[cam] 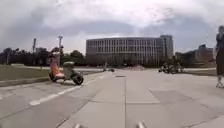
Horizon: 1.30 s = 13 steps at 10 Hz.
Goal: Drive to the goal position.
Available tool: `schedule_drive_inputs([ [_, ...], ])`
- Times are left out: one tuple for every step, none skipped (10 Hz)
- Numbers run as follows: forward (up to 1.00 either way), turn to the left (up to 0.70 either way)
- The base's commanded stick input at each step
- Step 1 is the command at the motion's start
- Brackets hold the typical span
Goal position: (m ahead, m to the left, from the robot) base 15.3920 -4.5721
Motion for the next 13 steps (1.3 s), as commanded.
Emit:
schedule_drive_inputs([
  [0.70,-0.14],
  [0.70,-0.14],
  [0.70,-0.14],
  [0.70,-0.14],
  [0.70,-0.14],
  [0.70,-0.14],
  [0.70,-0.14],
  [0.70,-0.14],
  [0.70,-0.14],
  [0.70,-0.14],
  [0.70,-0.14],
  [0.70,-0.14],
  [0.70,-0.14],
])
